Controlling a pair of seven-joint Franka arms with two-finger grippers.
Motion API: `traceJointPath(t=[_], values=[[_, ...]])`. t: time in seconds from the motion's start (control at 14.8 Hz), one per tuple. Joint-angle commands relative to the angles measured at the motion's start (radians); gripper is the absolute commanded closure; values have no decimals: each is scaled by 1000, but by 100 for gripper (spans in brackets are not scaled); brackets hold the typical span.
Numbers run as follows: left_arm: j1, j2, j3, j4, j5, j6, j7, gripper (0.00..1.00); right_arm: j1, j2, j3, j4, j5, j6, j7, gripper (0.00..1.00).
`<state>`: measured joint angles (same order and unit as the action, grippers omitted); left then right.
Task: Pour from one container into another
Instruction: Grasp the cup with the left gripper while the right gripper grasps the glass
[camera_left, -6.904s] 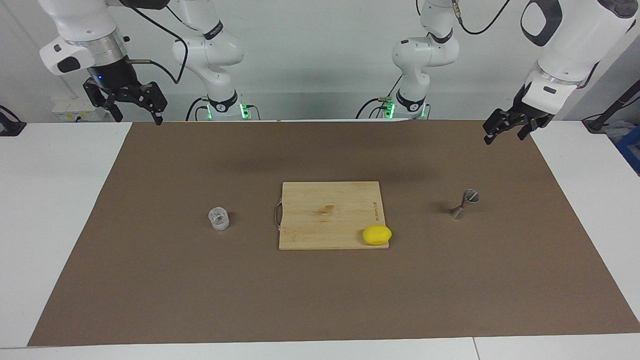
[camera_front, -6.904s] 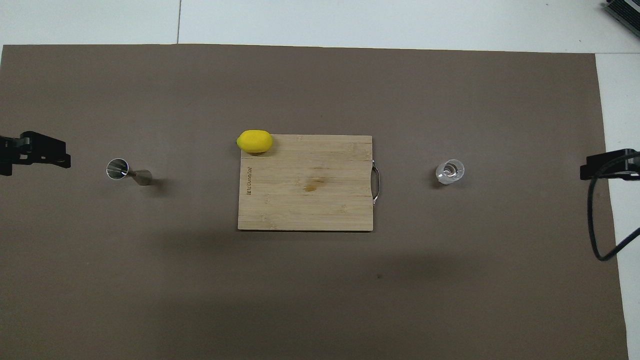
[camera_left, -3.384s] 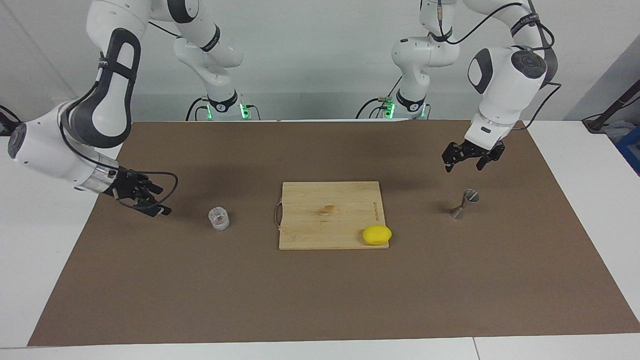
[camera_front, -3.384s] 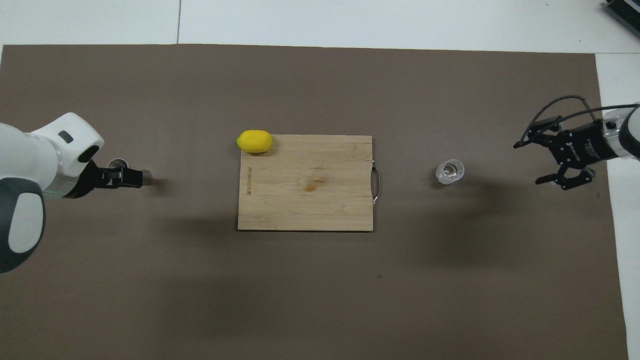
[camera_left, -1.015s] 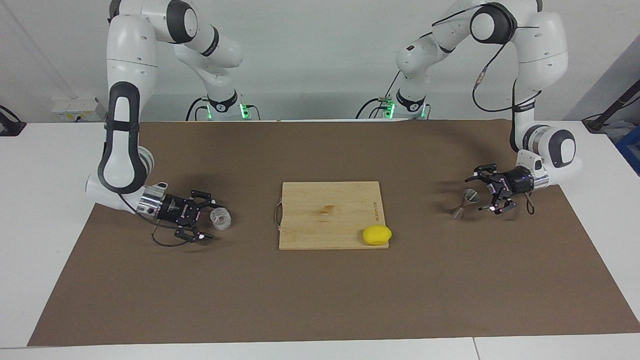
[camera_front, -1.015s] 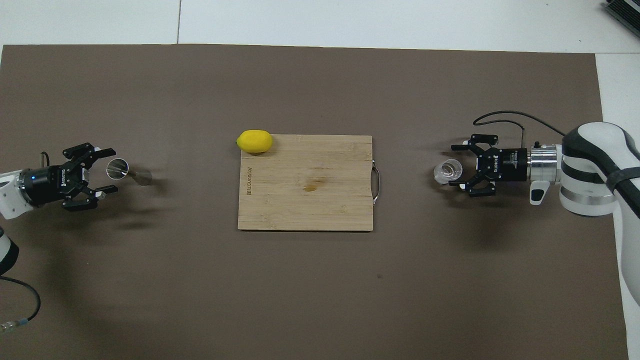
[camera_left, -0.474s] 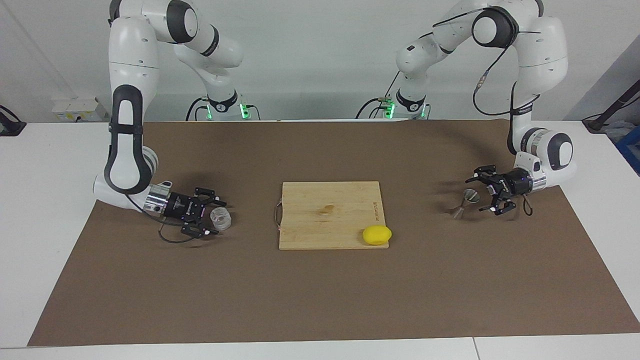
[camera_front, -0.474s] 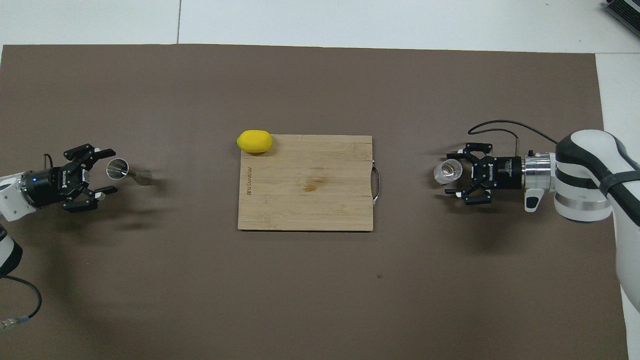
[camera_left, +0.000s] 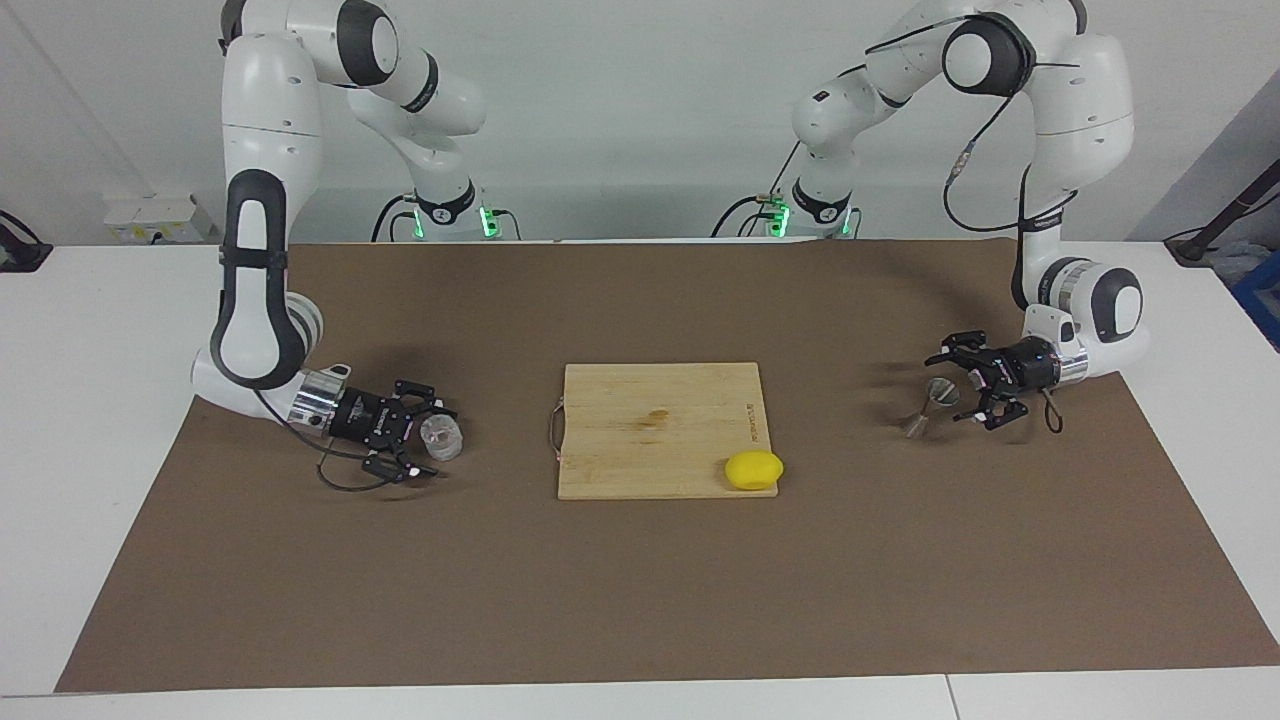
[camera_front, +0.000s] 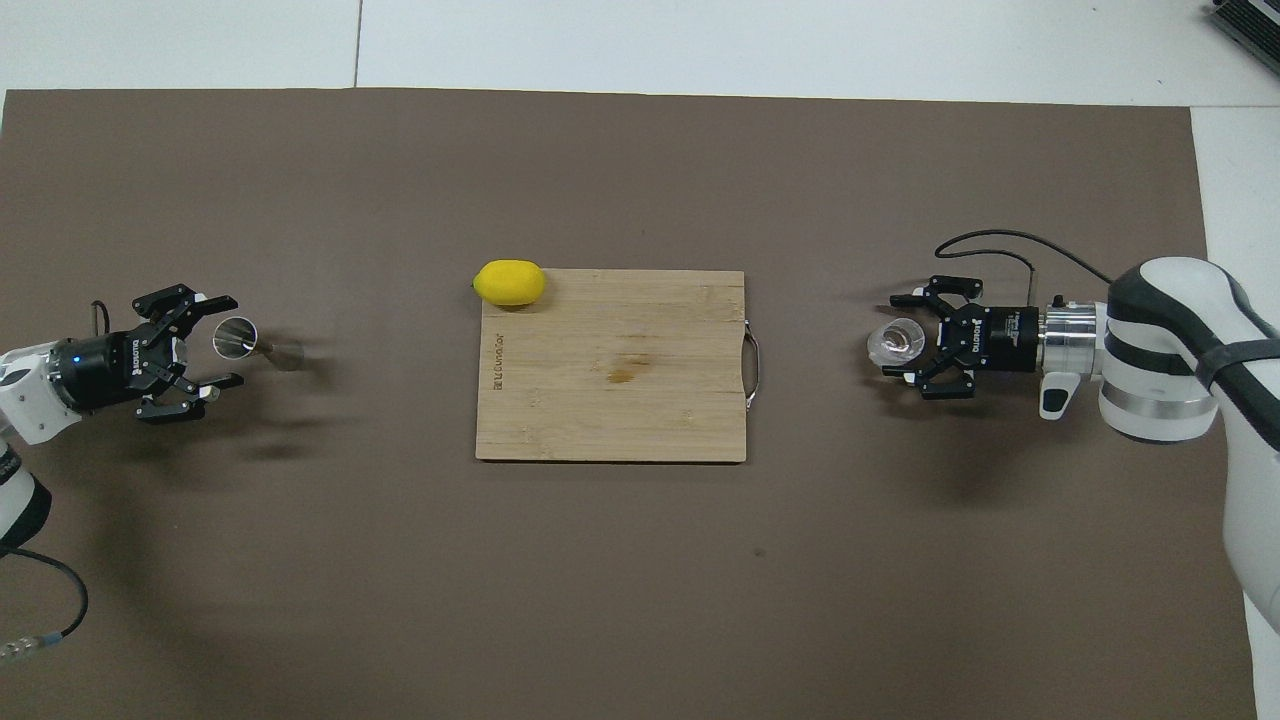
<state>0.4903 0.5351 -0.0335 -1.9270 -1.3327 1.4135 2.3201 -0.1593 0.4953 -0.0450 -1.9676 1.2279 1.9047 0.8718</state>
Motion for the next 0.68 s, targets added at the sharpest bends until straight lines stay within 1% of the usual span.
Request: traceJointPath(t=[0.0,0.07,0.14,0.2,0.34,0.47,0.54,0.61], values=[[-7,9,7,2,-17,-18,42,0,0,-14,4,-19,24,19,7,4],[-7,9,9,0,-17,-15,50,0,0,-14,4,-17,24,19,7,12],[-7,9,9,-4,-16,-10,64,0,0,-14,4,-17,24,19,7,22],[-7,9,9,-10,-14,-4,74,0,0,-14,4,-17,24,19,7,35],[-9,9,12,-15,-14,2,94,0,-2,-14,4,-16,22,17,-2,69],[-10,9,12,-18,-14,9,120,0,-3,-14,4,-13,21,7,-23,87],[-15,9,12,-21,-14,9,120,0,-3,-14,4,-13,18,2,-45,92],[-16,9,12,-23,-14,10,120,0,-3,-14,4,-10,13,-6,-59,93]])
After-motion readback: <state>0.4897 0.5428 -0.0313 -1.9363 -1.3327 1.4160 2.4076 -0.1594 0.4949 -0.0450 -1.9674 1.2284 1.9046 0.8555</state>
